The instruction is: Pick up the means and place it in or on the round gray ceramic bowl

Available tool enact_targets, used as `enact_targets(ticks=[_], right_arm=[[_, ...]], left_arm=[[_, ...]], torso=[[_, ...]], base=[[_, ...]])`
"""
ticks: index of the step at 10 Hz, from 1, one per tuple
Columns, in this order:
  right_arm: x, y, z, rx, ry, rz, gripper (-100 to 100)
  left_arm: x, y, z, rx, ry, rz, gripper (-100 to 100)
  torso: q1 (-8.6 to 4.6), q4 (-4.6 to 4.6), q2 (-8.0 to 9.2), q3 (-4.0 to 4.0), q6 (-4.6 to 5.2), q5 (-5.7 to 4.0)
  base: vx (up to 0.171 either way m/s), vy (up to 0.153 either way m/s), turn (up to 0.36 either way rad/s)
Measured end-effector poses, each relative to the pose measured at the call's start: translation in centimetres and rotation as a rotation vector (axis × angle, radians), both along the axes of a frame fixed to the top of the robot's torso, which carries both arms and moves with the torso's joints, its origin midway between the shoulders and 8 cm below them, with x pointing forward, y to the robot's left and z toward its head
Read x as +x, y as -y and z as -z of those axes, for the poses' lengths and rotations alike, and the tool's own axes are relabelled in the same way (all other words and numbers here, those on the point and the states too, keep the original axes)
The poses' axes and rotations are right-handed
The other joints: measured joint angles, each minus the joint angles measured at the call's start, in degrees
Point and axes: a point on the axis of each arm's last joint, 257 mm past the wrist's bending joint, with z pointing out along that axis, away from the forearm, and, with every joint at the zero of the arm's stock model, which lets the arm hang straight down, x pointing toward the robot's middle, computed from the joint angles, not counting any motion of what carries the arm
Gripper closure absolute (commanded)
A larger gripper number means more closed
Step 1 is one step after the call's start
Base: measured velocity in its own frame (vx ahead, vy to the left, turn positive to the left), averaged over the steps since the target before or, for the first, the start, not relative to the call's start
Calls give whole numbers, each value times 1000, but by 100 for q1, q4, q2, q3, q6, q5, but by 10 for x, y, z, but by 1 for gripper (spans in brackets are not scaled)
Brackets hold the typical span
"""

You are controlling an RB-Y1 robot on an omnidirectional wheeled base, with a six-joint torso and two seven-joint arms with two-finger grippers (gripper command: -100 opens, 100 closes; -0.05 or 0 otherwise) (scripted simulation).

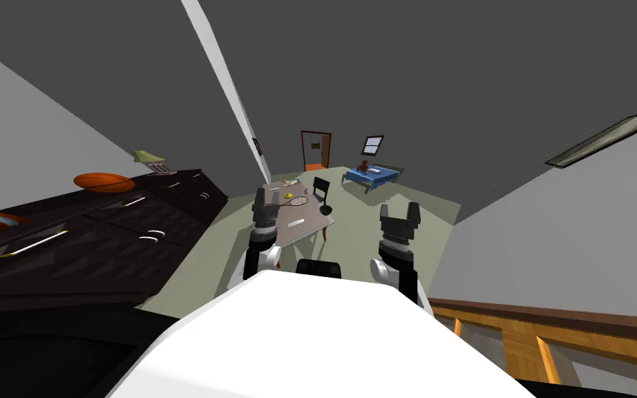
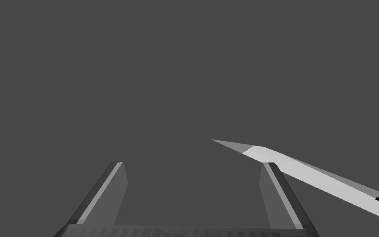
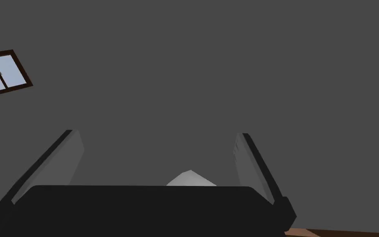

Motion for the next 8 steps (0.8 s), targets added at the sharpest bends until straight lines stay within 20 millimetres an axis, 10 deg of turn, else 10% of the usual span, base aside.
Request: enact_targets(ticks=[8], right_arm=[[0,0,0,0,0,0,0]], left_arm=[[69,-9,107,-153,-332,161,-100]], torso=[[28,0,-3,-2,2,6]], base=[[-19,50,-192]])
